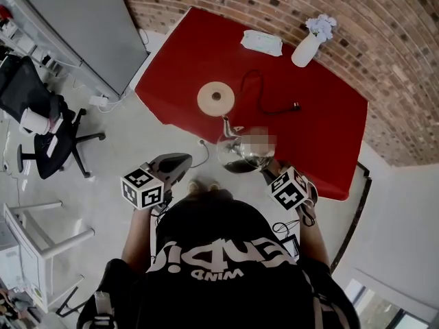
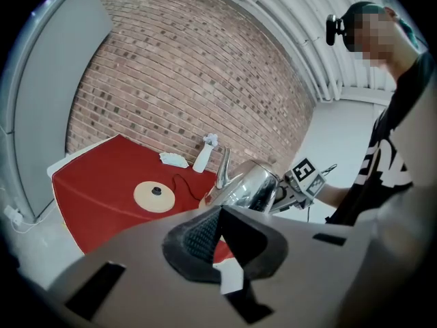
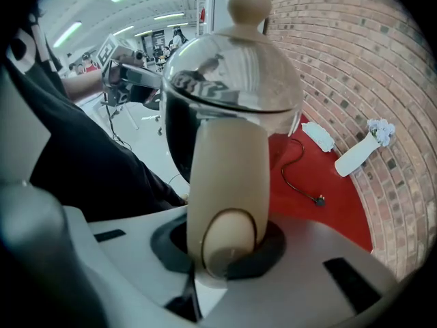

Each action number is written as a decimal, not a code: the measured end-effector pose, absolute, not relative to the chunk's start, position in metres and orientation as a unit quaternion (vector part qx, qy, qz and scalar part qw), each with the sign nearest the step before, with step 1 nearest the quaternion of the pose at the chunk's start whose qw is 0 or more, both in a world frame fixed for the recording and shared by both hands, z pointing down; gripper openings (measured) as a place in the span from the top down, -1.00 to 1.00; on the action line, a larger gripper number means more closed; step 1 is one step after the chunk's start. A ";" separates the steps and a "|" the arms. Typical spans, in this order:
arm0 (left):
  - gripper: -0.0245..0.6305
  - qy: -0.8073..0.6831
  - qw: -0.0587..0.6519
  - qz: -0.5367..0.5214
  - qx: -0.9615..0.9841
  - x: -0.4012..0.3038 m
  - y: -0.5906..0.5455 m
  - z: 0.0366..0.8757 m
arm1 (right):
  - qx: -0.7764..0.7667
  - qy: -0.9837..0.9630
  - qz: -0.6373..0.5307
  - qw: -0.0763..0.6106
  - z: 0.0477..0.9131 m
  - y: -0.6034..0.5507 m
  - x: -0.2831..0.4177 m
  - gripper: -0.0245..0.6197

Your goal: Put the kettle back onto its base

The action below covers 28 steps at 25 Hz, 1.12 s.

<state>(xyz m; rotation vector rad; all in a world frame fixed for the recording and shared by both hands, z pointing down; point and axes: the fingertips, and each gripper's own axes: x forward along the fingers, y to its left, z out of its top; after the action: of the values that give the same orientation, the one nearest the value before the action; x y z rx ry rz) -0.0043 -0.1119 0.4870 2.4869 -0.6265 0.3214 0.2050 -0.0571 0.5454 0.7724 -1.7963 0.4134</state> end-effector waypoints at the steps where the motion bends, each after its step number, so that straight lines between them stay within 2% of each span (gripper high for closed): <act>1: 0.90 -0.232 0.275 0.120 0.925 -0.005 -0.115 0.487 | 0.326 -0.757 0.176 0.538 0.545 -0.060 0.203 0.72; 28: 0.90 -0.185 0.279 0.126 0.934 -0.005 -0.162 0.504 | 0.339 -0.747 0.141 0.554 0.522 -0.156 0.180 0.72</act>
<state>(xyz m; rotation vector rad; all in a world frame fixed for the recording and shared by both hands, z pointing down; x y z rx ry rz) -0.0053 -0.1624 0.5037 2.5049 -0.4970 0.3368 0.1802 -0.1564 0.5220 0.8013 -1.7646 0.3338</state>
